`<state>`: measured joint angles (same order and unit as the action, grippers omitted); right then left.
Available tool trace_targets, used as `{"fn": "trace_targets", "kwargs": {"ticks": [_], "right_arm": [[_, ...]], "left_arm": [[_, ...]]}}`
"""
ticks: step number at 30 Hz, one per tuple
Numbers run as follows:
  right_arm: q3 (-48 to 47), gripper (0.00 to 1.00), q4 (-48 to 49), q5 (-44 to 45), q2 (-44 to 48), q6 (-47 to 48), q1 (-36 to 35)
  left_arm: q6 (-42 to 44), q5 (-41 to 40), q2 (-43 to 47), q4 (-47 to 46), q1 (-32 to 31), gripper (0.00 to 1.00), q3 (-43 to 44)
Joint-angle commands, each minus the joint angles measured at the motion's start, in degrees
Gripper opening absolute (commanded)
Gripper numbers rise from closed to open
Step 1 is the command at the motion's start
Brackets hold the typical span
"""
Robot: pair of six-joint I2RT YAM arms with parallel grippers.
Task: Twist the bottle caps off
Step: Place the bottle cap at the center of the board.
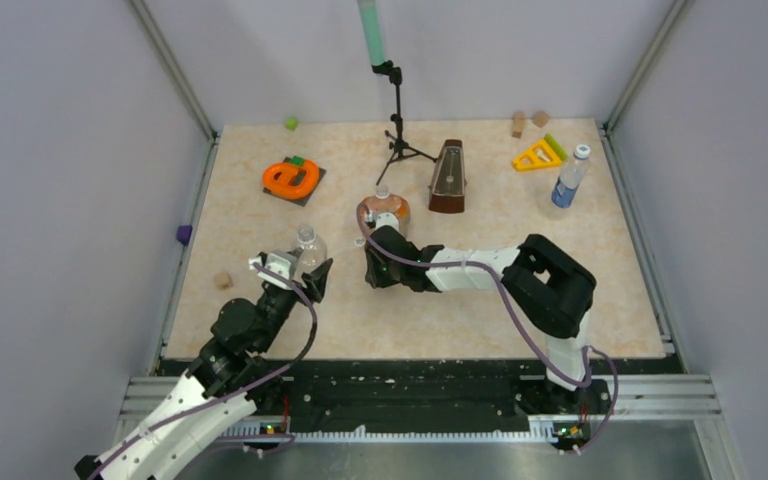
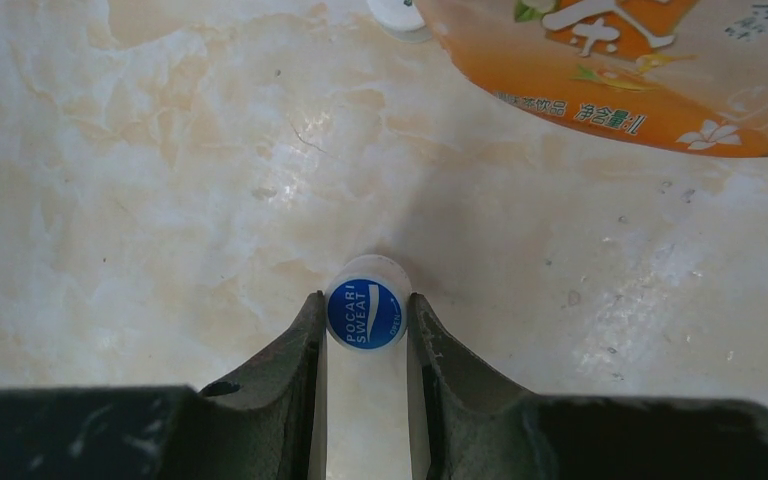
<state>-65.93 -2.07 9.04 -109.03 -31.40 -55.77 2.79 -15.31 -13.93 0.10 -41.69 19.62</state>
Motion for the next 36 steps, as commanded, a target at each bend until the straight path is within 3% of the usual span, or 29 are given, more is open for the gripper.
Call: {"fn": "trace_targets", "kwargs": {"ticks": [1,4,8,20,27,36], "right_arm": [[-3.67,0.08,0.28,5.21,-1.2,-1.07,-1.97],[-4.03,0.12,0.25,5.71,-1.66,-1.21,-2.1],[-3.74,0.33,0.18,6.23,-1.35,-1.15,-2.16],[-2.26,0.47,-0.66,5.2,3.79,0.12,-2.75],[10.72,0.47,8.74,3.31,17.03,-4.16,-3.34],[32.35,0.47,23.29,2.05,45.19,-10.34,-3.72]], "left_arm": [[-1.11,-1.46,0.49,-1.9,0.08,0.0,-0.42],[-1.11,-1.56,0.63,-1.86,0.12,0.0,-0.39],[-1.02,-1.78,0.62,-1.52,0.12,0.0,-0.15],[-0.71,-1.12,0.49,-1.31,0.12,0.0,-0.13],[-0.56,7.43,-1.53,-2.97,0.11,0.0,-0.67],[0.07,21.83,-8.59,-5.9,0.12,0.0,-0.54]]}}
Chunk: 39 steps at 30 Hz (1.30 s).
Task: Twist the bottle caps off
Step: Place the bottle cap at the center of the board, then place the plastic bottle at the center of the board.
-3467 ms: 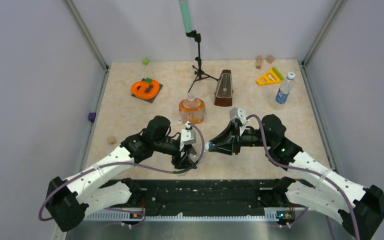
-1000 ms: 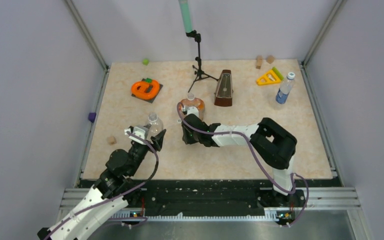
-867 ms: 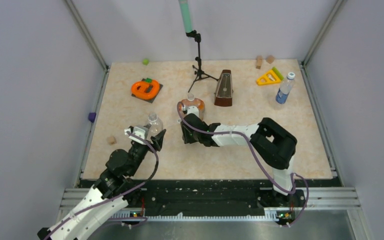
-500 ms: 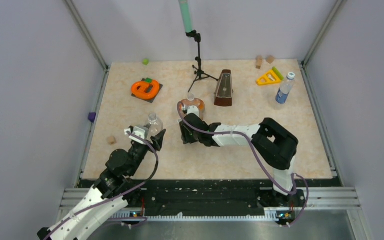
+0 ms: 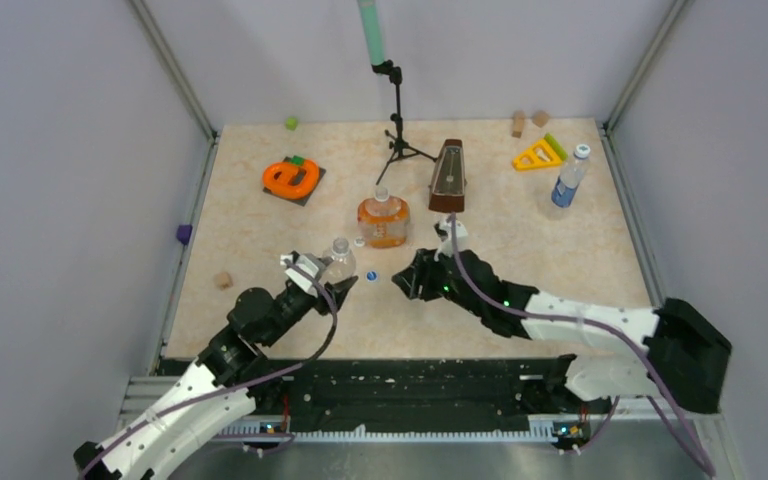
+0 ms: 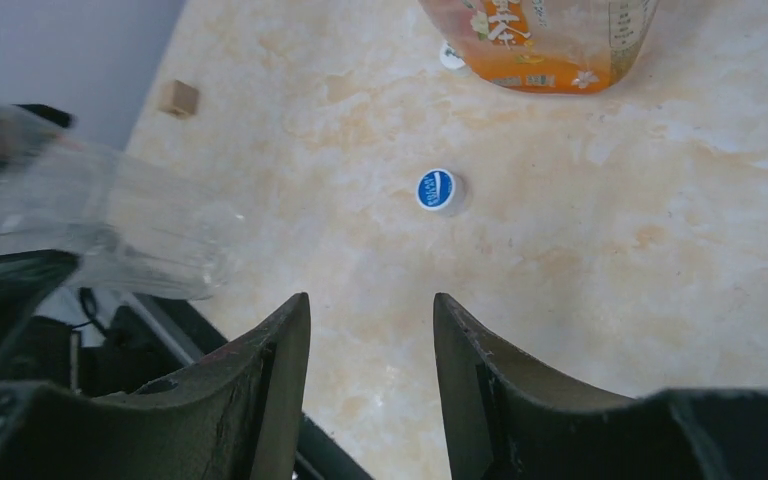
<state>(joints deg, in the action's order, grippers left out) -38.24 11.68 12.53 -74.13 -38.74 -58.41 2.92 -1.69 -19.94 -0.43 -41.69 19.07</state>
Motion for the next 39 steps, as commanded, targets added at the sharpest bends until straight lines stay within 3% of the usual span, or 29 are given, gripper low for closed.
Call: {"fn": "trace_targets", "kwargs": {"ticks": [1,12,16,23,39], "right_arm": [[5.62,0.47,9.6,-2.11,13.33,-2.84,-1.08],[14.6,0.49,14.85,-8.97,33.51,-3.12,-1.35],[12.98,0.49,10.85,-7.8,32.75,-2.71,-1.4],[11.28,0.5,12.29,-10.95,27.15,-2.16,-1.36],[11.85,0.52,15.75,-9.21,22.84,-2.79,-1.46]], "left_arm": [[-0.18,9.58,-3.62,-5.57,0.08,0.0,0.32],[-0.93,23.84,-18.81,-5.64,0.04,0.0,5.18],[-1.31,28.5,-23.96,-5.74,0.03,0.0,7.11],[-1.8,33.09,-30.82,-4.51,-0.02,0.0,10.34],[-0.61,40.65,-35.07,-0.65,-0.5,0.0,12.62]]}}
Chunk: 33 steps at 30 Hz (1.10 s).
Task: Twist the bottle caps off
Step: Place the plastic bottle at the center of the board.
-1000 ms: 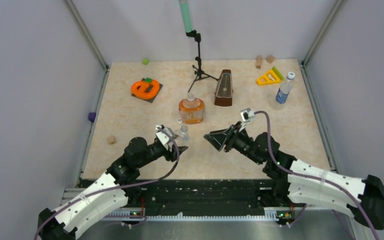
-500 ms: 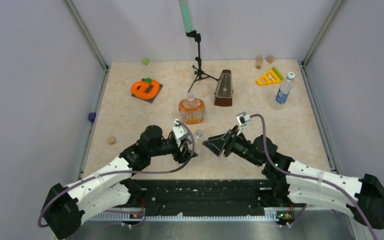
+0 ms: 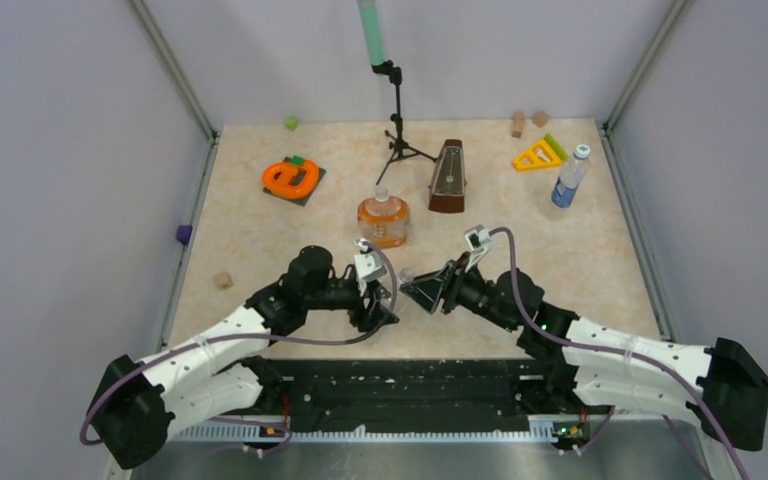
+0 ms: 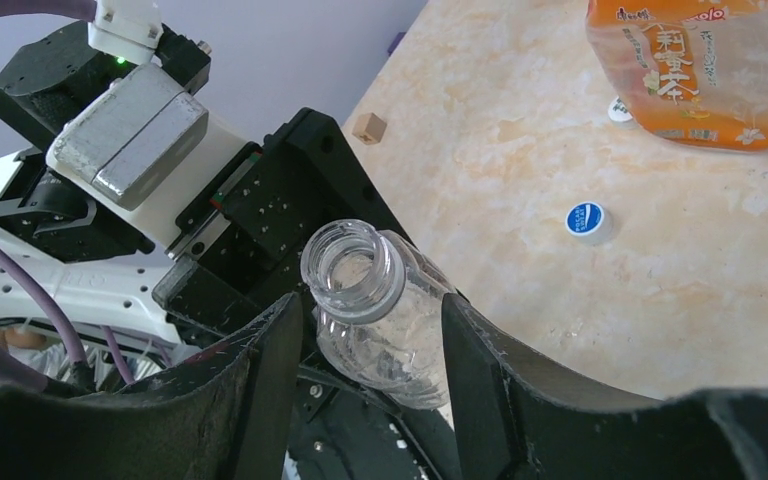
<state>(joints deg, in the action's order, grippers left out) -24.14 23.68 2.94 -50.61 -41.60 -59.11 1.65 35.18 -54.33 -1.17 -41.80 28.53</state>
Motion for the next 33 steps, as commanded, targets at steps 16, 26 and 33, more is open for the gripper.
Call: {"fn": "trace_targets", "kwargs": {"ticks": [16,26,33], "right_arm": [[-0.99,0.49,6.72,2.01,-2.08,-0.42,-0.67],[-2.52,0.27,6.27,0.14,-4.4,0.07,-0.72],[-4.26,0.0,3.63,0.42,-5.71,1.2,-0.66]], "left_arm": [[1.27,5.52,-2.62,2.8,-0.91,0.02,4.36],[0.98,2.18,-2.14,3.79,-0.96,0.1,5.05],[-0.06,-4.01,0.1,2.04,-0.92,0.5,3.41]]}}
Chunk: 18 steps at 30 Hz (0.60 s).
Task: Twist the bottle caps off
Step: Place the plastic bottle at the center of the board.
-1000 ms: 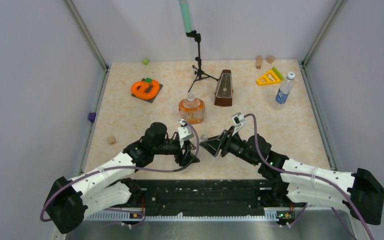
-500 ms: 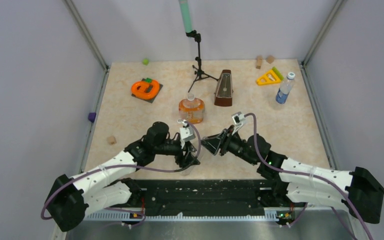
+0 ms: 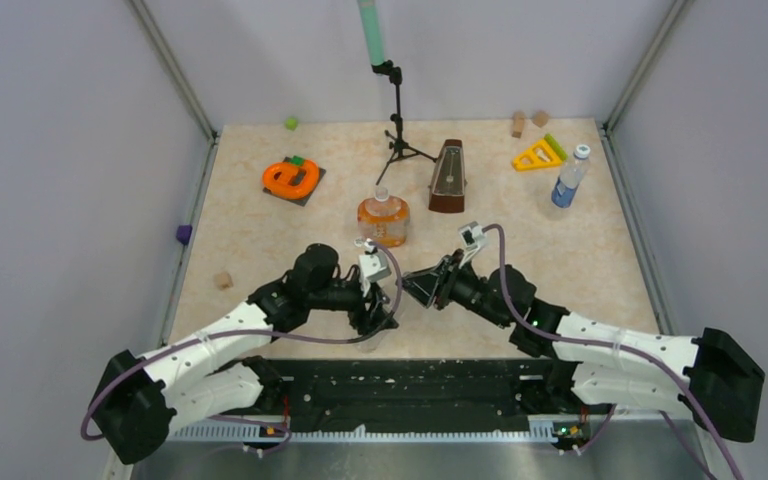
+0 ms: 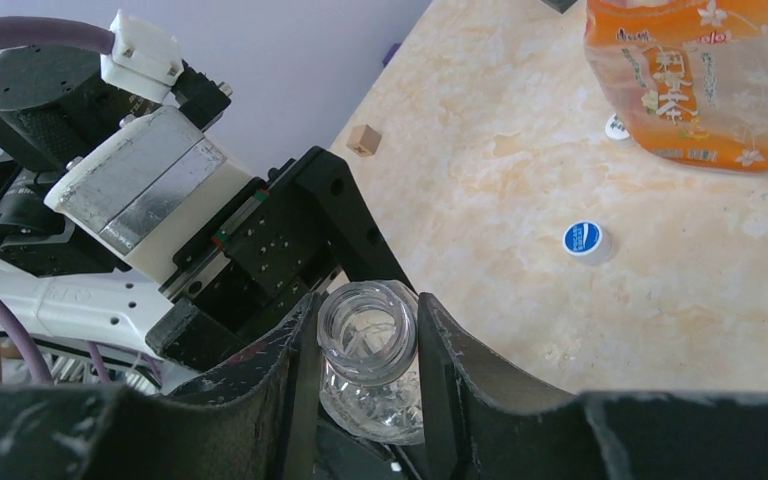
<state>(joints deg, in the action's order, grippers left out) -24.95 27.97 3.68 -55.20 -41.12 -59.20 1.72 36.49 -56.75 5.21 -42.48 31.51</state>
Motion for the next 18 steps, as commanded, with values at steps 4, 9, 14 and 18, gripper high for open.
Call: {"fn": "trace_targets", "kwargs": {"ticks": [4,9,14,18], "right_arm": [[-5.21,0.0,-3.32,1.18,-1.63,1.74,-0.59],[-7.73,0.0,-7.85,4.15,-2.2,4.06,-0.66],[-10.58,0.0,-10.72,6.04,-4.05,6.09,-0.69],[-13.89,0.0,-14.36,8.74,-5.15,8.1,-0.66]], "left_arm": [[-0.89,-12.23,5.4,-6.71,-0.24,0.57,-1.41],[-1.53,-19.09,10.75,-6.88,-0.24,0.7,-3.51],[-1.07,-21.02,14.67,-9.21,-0.24,0.9,-6.58],[-1.23,-24.03,17.6,-9.21,-0.24,0.93,-7.67]]}}
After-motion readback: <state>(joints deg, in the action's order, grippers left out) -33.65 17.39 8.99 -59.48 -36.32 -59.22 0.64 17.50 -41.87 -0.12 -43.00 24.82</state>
